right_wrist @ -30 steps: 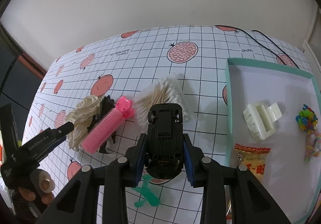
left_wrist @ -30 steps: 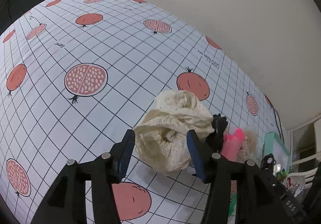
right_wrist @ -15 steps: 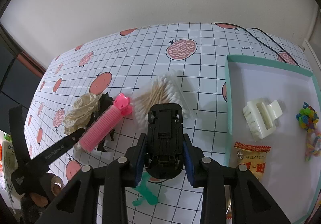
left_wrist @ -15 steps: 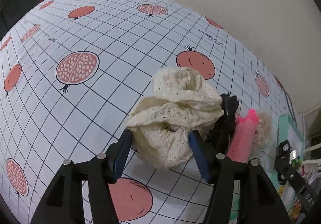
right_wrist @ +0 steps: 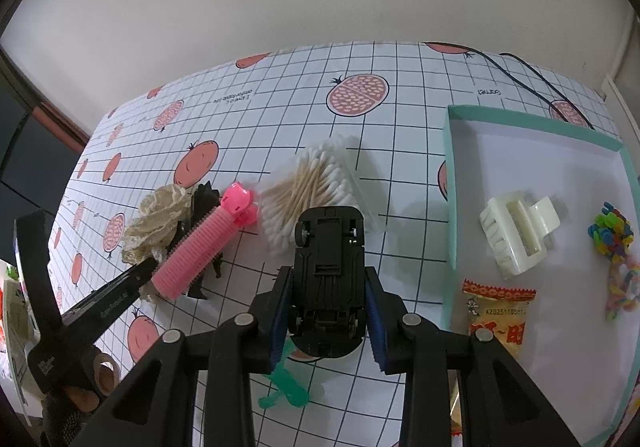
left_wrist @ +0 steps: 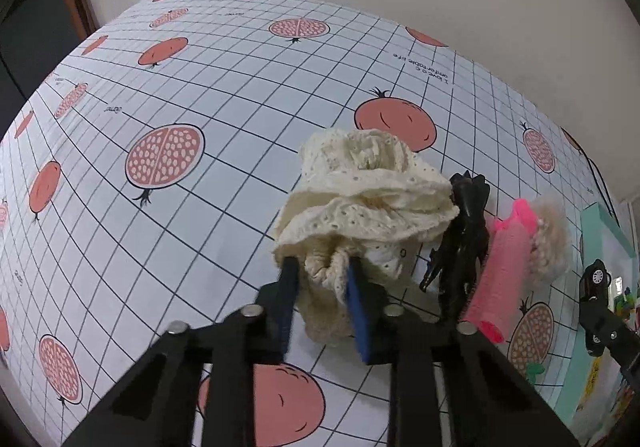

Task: Organize objects
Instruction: 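Lift the scrunchie with the left gripper while the right lifts the toy car, then carry the scrunchie and toy car over the green tray with both grippers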

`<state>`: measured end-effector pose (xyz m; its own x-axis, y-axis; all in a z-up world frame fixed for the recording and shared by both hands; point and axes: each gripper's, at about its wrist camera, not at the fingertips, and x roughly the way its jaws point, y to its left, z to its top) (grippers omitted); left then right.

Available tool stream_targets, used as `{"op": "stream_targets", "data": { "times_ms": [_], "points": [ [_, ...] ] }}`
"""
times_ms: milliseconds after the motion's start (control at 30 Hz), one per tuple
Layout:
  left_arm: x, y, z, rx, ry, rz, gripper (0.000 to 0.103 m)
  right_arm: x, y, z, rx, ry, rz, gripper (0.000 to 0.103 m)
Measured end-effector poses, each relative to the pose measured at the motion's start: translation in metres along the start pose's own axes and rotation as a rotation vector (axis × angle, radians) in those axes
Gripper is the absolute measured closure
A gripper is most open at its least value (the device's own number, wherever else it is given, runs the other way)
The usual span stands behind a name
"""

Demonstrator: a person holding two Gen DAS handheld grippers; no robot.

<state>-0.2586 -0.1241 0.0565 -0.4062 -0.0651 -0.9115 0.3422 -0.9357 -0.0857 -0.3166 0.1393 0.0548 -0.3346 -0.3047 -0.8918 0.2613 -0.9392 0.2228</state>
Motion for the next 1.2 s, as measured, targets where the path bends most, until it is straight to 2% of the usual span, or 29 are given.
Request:
{"op": "stream_targets", "data": {
  "times_ms": [133, 333, 600, 967, 1200],
  "points": [
    [-0.006, 0.005, 0.003, -0.033, -0.014, -0.009, 0.086, -0.004, 0.0, 0.001, -0.004, -0.009, 0.001, 0.067],
    [-0.031, 0.004, 0.014, -0.056, -0.097, -0.028, 0.087, -0.017, 0.001, 0.004, -0.012, -0.038, 0.004, 0.067],
    [-0.085, -0.002, 0.028, -0.085, -0.226, -0.116, 0.087, -0.05, -0.004, 0.014, -0.013, -0.116, 0.013, 0.067],
    [-0.164, -0.059, 0.025, 0.025, -0.359, -0.31, 0.087, -0.117, -0.038, 0.02, 0.008, -0.257, -0.024, 0.067],
    [-0.19, -0.092, 0.013, 0.103, -0.372, -0.397, 0.087, -0.153, -0.066, 0.015, 0.022, -0.327, -0.068, 0.067]
  ]
}}
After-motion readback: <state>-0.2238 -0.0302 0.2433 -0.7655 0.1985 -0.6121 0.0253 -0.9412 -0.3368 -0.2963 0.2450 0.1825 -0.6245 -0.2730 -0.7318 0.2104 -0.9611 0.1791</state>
